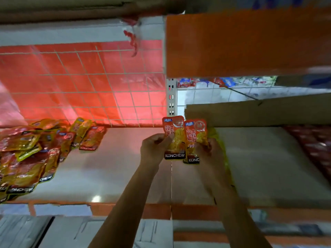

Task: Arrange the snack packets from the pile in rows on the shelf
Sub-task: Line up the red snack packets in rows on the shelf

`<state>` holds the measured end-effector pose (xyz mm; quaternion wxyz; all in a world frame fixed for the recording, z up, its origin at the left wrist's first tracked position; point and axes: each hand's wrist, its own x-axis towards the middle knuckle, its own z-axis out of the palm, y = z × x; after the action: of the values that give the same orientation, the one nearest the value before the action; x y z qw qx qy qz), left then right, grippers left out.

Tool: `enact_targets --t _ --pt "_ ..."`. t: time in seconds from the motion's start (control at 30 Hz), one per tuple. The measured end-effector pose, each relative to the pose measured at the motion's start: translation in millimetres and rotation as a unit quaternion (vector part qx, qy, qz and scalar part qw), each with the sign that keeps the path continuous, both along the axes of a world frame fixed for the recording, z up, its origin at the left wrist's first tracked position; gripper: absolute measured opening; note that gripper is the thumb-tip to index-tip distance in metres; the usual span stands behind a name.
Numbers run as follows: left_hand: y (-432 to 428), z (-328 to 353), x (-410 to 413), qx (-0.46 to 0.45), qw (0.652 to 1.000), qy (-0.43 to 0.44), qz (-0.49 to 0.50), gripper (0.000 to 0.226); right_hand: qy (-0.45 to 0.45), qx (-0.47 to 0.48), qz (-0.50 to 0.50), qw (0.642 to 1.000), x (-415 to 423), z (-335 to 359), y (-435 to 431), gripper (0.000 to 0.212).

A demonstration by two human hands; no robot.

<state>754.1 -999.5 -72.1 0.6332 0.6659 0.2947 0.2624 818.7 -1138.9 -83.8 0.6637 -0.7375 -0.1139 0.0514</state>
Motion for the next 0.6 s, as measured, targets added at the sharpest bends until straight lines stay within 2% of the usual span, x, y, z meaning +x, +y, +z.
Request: enact_targets --t 0.13,0.37,0.6 --pt "-44 1 32 -0.002 1.0 0.007 -0.023 0.02 0.002 -0.045 -0.04 0.998 27 1 -49 0.015" --pt "-121 -6 87 -0.01 0.999 0.017 -0.045 0.026 0.007 -0.1 -0.086 0.991 81 0 -125 0.029" --pt "-187 -14 135 -0.009 0.998 0.014 -0.064 0.016 0.018 -0.099 -0.072 0.992 119 -3 -192 0.021"
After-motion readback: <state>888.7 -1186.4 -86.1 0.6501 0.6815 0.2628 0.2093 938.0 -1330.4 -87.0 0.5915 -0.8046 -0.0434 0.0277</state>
